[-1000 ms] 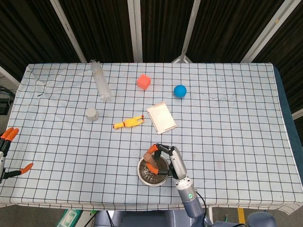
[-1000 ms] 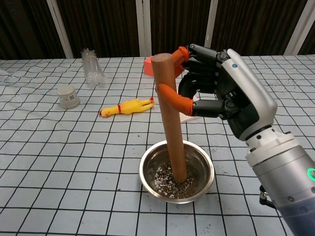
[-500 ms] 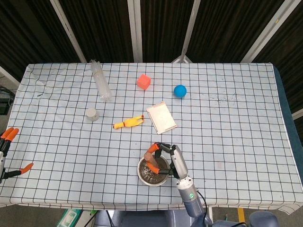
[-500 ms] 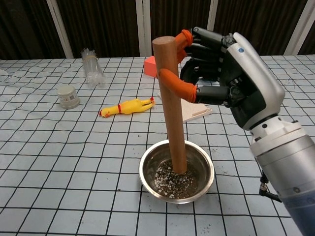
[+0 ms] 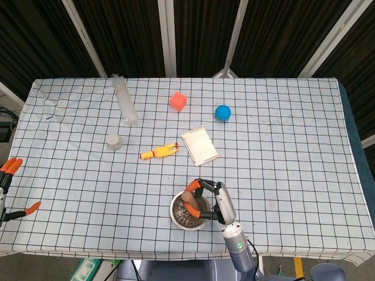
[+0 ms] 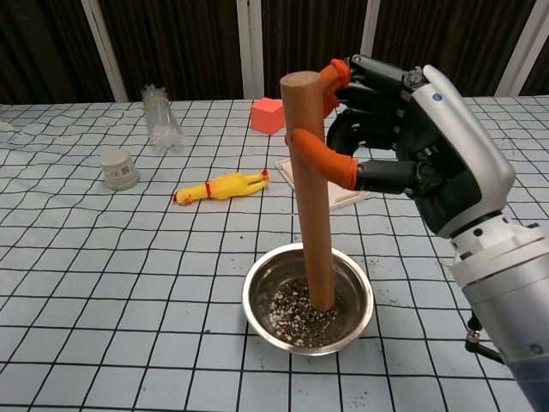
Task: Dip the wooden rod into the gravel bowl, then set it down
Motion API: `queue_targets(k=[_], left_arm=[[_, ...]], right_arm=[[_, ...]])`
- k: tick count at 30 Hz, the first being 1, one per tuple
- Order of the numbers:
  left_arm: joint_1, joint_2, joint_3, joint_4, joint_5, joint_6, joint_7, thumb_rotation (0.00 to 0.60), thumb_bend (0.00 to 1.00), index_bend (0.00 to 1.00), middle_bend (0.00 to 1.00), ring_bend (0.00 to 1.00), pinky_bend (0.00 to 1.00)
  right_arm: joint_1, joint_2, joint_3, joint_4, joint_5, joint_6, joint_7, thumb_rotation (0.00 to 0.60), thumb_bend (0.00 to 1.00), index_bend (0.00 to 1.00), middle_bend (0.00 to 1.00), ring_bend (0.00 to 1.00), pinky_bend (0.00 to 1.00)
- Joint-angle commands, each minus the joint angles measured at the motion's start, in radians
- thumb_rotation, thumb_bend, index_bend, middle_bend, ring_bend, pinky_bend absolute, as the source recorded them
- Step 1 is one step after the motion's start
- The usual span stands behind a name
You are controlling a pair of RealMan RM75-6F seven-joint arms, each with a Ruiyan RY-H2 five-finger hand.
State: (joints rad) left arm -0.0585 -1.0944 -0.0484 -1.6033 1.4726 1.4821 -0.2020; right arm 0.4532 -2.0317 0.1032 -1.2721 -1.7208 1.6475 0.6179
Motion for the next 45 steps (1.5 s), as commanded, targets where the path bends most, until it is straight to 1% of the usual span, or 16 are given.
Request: queue_targets(k=[1,10,17,22,26,30,34,38,42,45], left_arm=[[-0.001,0.000,0.000,0.000,0.000,-0.001,0.000,0.600,0.05,0.00,0.00,0.00,0.00],[-0.001,0.000,-0.001,0.000,-0.002,-0.003,-0.001,0.600,0.05,0.00,0.00,0.00,0.00],[-0.001,0.000,-0.001,-0.001,-0.003,-0.003,-0.001,0.600,0.05,0.00,0.00,0.00,0.00],[-0.001,0.000,-0.001,-0.001,-0.001,-0.002,0.000,0.600,0.05,0.00,0.00,0.00,0.00],[-0.001,0.000,-0.002,-0.001,-0.004,-0.002,0.001,0.600,0.05,0.00,0.00,0.00,0.00],[-0.002,0.000,-0.002,-0.001,-0.003,-0.003,0.000,0.600,0.05,0.00,0.00,0.00,0.00],[-0.001,0.000,-0.002,-0.001,-0.002,-0.001,-0.002,0.600,0.05,0.00,0.00,0.00,0.00],[-0.001,0.000,-0.002,-0.001,0.001,0.003,-0.002,0.600,0.05,0.00,0.00,0.00,0.00],[0.000,0.000,-0.001,-0.001,0.003,0.005,-0.003,0.600,0.05,0.00,0.00,0.00,0.00],[0.000,-0.001,-0.002,-0.001,0.003,0.007,-0.002,0.600,0.05,0.00,0.00,0.00,0.00]], right_arm=[[-0.007,-0.011,-0.010,0.021,0.003,0.001,0.010,0.600,0.55,0.83,0.63,0.65,0.67],[-0.017,-0.028,-0.029,0.066,0.006,-0.003,0.026,0.600,0.55,0.83,0.63,0.65,0.67],[-0.019,-0.032,-0.028,0.075,0.001,0.002,0.031,0.600,0.55,0.83,0.63,0.65,0.67],[-0.011,-0.020,-0.014,0.048,-0.016,0.017,0.016,0.600,0.55,0.83,0.63,0.65,0.67],[0.005,0.013,0.014,-0.019,-0.032,0.023,-0.021,0.600,0.55,0.83,0.63,0.65,0.67],[0.022,0.068,0.052,-0.103,-0.047,0.023,-0.074,0.600,0.55,0.83,0.63,0.65,0.67],[0.042,0.155,0.112,-0.189,-0.046,0.007,-0.139,0.600,0.55,0.83,0.63,0.65,0.67],[0.045,0.247,0.160,-0.245,-0.017,-0.015,-0.178,0.600,0.55,0.83,0.63,0.65,0.67],[0.031,0.341,0.185,-0.239,0.023,-0.036,-0.194,0.600,0.55,0.83,0.63,0.65,0.67],[0.016,0.397,0.187,-0.186,0.047,-0.051,-0.205,0.600,0.55,0.83,0.63,0.65,0.67]])
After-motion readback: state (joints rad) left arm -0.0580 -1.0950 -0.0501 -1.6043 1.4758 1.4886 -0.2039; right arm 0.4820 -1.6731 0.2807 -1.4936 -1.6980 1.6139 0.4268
